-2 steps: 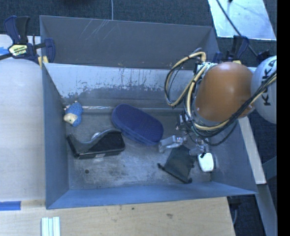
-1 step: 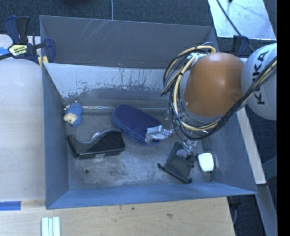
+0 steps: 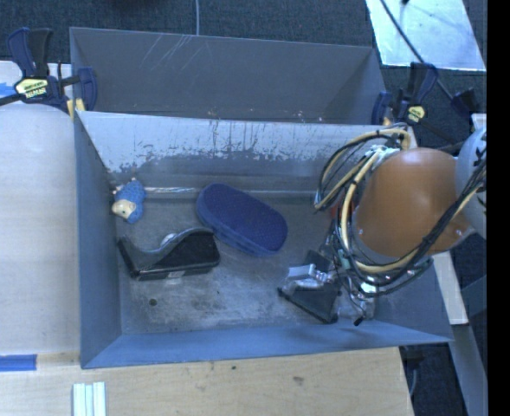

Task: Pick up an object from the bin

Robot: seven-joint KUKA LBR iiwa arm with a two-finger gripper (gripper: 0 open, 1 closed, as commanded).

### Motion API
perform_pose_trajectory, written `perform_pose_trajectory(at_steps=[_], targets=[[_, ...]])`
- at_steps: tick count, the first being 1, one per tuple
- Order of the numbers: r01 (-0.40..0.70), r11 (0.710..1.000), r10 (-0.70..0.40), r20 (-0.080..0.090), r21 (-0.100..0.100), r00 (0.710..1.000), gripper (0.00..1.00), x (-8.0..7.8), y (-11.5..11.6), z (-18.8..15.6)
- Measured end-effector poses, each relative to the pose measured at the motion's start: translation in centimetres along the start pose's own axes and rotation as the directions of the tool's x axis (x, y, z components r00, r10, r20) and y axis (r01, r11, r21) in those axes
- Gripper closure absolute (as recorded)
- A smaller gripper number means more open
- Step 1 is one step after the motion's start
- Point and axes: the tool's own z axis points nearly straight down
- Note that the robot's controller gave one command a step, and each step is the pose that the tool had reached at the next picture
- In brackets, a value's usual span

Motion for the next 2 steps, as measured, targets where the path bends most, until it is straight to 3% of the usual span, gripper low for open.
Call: perform_pose_trajectory(at_steps=[1,2], targets=[[0.007,1.0,-0.007,0.008,0.009,1.0,0.0,-2.07,-5.6,4.65],[0.01,1.0,-0.01,0.008,0.01,1.0,1.0,-2.11,-5.45,4.37]])
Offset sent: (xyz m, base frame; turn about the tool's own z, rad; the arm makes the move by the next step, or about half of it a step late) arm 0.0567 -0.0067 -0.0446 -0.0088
